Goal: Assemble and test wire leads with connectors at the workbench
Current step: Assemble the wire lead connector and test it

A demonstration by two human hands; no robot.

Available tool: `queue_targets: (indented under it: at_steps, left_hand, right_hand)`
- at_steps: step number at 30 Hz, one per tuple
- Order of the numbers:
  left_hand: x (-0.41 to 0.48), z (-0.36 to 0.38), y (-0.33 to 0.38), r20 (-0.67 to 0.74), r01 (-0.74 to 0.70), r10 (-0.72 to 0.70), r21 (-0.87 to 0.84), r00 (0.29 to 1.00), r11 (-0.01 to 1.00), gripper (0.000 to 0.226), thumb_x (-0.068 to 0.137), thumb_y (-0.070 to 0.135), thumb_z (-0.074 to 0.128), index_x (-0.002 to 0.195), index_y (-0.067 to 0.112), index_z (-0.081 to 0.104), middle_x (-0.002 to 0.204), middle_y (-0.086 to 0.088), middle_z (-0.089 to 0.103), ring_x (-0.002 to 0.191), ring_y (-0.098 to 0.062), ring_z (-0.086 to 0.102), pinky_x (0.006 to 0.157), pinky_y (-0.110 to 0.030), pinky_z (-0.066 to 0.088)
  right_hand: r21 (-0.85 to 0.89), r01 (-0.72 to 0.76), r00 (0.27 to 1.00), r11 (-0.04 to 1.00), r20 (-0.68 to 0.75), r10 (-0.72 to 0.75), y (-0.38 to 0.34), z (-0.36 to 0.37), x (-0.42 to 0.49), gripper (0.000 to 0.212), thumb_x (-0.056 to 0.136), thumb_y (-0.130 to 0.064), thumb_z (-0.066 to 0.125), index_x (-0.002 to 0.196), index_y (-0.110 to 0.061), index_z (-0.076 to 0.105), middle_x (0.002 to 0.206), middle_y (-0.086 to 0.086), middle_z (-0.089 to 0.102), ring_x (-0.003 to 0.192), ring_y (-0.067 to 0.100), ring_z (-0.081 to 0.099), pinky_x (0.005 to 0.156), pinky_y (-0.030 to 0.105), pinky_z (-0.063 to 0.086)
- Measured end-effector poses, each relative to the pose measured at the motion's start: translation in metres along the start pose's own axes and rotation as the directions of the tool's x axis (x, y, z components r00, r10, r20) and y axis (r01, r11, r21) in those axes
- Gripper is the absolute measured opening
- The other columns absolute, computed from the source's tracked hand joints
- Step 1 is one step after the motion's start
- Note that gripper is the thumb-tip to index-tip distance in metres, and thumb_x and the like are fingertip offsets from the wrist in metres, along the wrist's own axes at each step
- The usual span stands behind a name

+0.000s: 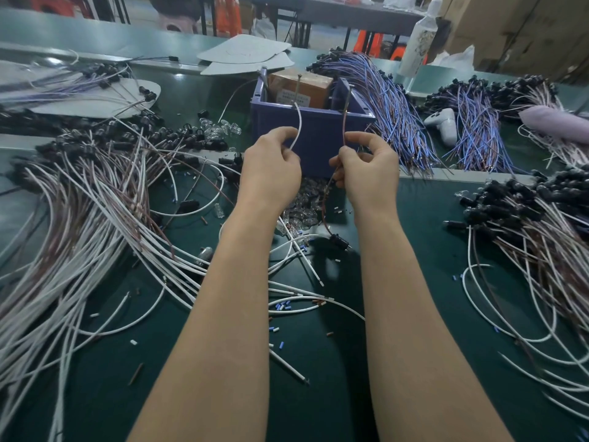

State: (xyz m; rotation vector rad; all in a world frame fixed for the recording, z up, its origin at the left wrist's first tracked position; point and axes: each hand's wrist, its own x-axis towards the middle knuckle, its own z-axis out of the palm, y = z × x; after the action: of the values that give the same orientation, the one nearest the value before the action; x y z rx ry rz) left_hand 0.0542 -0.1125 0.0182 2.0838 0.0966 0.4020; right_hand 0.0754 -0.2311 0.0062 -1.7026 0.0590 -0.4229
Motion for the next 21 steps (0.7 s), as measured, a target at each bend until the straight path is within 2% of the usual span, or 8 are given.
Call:
queue_targets:
  at_steps: [10, 21]
  left_hand:
    - [0.0005, -0.0004, -0.0014, -0.012, 0.003, -0.003, 0.003, 1.0, 1.0, 0.04, 0.095, 0.008, 0.04, 0.13, 0.019, 0.055, 0.115, -0.007, 0.066, 0.105, -0.02, 0.06, 0.086, -0.023, 0.043]
    - [0.0007, -0.001, -0.0019, -0.017, 0.019, -0.019, -0.005, 1.0, 1.0, 0.04, 0.095, 0.007, 0.041, 0.13, 0.019, 0.055, 0.113, -0.007, 0.066, 0.103, -0.019, 0.059, 0.086, -0.023, 0.042]
  right_hand:
    - [0.012, -0.01, 0.999, 1.0, 0.049, 0.01, 0.0004, 0.0001, -0.0001, 0.019, 0.09, -0.004, 0.052, 0.102, -0.017, 0.06, 0.066, 0.0, 0.065, 0.044, 0.004, 0.052, 0.051, 0.02, 0.044]
    - [0.004, -0.01, 0.999, 1.0, 0.04, 0.01, 0.0015, -0.0004, 0.0007, 0.018, 0.091, -0.005, 0.052, 0.101, -0.017, 0.06, 0.065, -0.001, 0.065, 0.045, 0.003, 0.052, 0.051, 0.019, 0.043]
